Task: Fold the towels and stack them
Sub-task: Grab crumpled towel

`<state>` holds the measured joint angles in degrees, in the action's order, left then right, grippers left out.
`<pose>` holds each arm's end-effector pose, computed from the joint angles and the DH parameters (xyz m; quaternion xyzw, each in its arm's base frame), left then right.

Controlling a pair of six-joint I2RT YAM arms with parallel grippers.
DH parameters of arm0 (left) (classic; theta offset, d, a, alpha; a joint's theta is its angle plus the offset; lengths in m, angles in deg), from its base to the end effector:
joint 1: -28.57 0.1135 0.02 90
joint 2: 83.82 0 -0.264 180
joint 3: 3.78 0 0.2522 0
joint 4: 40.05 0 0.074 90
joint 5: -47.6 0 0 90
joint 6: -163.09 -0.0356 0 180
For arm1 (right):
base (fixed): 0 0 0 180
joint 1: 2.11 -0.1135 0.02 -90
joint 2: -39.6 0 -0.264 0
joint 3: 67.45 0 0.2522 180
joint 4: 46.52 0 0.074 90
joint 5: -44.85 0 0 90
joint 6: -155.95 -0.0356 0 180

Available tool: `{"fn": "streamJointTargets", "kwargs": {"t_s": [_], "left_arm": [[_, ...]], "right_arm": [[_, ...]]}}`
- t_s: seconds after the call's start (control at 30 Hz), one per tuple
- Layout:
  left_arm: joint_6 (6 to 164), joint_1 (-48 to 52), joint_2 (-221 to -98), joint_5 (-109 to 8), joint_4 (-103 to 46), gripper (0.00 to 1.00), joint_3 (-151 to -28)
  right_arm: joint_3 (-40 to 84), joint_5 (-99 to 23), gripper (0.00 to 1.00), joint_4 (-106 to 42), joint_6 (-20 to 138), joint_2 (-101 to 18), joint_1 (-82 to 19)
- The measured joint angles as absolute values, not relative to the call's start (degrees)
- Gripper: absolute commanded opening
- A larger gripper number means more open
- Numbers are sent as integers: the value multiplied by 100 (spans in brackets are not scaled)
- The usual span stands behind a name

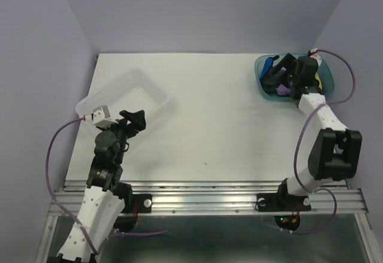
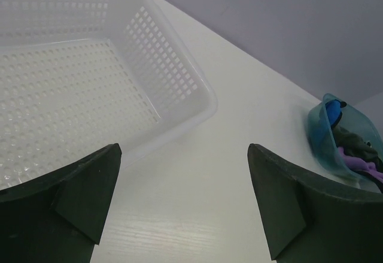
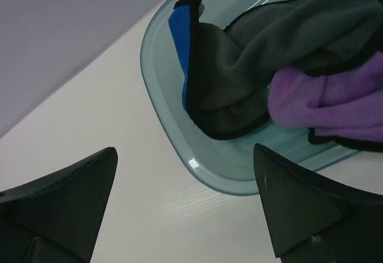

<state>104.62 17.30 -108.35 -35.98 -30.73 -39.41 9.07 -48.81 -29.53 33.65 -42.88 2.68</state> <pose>0.1348 -0.0228 0.2751 -0.1618 0.6770 -0.2253 0.6817 0.3358 -0.0304 0.3063 0.2817 0.7843 0.1054 0.5425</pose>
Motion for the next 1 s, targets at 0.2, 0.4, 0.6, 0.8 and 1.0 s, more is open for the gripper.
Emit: {"fn": "streamJointTargets", "kwargs": {"t_s": [0.2,0.4,0.6,0.8,1.0], "left_arm": [[10462,1730,-10916,-3539,-3073,99,-3941],[10462,1730,-11041,-3480,-3073,99,-3941],[10462,1730,-11183,-3454,-3073,99,-3941],[10462,1730,-11255,-3437,-3073,99,-3941],[10462,1730,-11259,-3432,-3073,99,-3941]], "right_arm": [[2625,-5074,100,-2894,3590,-6430,268],[3434,-5113,84,-2879,3724,-7518,266],[3945,-5074,64,-2842,3772,-8148,222],[4179,-5030,10,-2855,3785,-8428,196],[4195,-4894,1,-2892,3783,-8458,194]]}}
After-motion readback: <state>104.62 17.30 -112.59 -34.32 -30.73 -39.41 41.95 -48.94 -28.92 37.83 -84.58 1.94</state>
